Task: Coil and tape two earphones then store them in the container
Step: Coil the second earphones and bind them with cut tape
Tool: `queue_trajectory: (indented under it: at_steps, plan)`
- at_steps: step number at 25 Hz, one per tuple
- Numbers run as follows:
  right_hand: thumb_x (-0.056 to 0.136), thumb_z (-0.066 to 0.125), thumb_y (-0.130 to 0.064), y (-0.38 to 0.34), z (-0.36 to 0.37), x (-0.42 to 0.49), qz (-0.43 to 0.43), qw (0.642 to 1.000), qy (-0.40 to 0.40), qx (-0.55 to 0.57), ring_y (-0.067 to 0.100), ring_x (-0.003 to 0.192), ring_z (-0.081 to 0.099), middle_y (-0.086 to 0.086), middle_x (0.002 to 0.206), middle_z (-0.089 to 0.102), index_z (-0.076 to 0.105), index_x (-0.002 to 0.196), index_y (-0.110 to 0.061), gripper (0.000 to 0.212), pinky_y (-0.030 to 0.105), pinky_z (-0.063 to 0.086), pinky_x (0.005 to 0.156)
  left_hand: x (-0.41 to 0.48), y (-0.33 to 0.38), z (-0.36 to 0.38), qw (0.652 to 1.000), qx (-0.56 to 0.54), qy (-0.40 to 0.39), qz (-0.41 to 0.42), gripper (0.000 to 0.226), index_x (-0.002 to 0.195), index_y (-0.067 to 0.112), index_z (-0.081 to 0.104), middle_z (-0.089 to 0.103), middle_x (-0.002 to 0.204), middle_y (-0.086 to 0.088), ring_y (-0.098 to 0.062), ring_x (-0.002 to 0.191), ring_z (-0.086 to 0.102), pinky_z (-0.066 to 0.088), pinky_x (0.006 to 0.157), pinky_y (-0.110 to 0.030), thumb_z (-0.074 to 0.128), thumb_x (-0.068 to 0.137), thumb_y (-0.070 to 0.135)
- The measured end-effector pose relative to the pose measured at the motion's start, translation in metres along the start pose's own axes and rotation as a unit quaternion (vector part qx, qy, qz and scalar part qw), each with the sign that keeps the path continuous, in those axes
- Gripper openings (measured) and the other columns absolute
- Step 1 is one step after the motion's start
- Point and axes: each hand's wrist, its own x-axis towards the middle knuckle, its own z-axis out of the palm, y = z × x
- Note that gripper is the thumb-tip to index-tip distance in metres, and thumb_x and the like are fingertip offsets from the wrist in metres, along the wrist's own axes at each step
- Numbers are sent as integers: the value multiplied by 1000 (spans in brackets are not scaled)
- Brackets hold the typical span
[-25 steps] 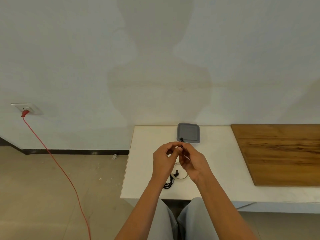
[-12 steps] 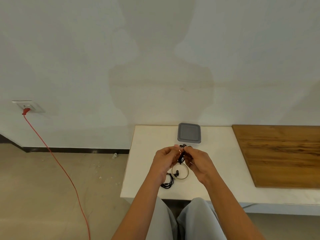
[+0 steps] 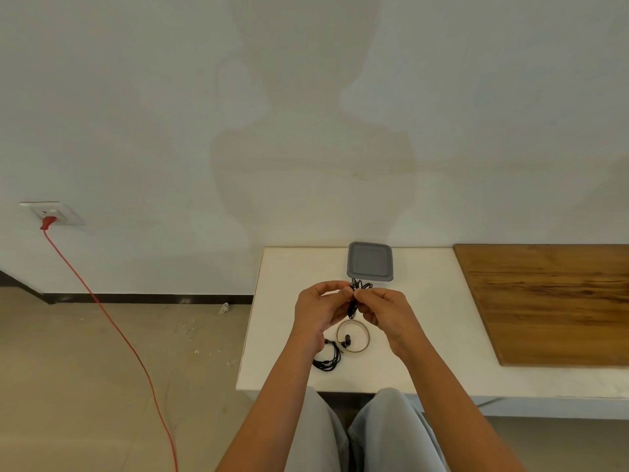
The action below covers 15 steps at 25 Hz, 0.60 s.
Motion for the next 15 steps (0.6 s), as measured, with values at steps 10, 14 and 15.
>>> queue_trajectory:
  at_steps: [10,14,15]
  plan:
    - [85,69,-22,2,-2,6,-1,1000,-1,-24,12,69,60,8,78,71,75,88,-7,16,22,49,65,4,3,-8,999,35,1,38,24,95,8,70,74,88,-14,-25,86,72,59,80,-33,80,73,6]
    - [86,68,-22,3,-2,8,-5,999,-13,-29,12,65,59,7,74,69,74,85,-6,17,21,49,63,5,6,-7,998,46,13,46,36,100,4,66,70,76,-5,-19,75,70,59,71,-24,83,68,2]
    - [87,67,-22,3,-2,8,-7,999,-15,-32,13,66,61,9,76,70,74,85,-5,18,21,51,64,5,6,-7,997,54,16,51,37,100,5,66,70,76,-4,-17,74,70,58,68,-21,84,68,2]
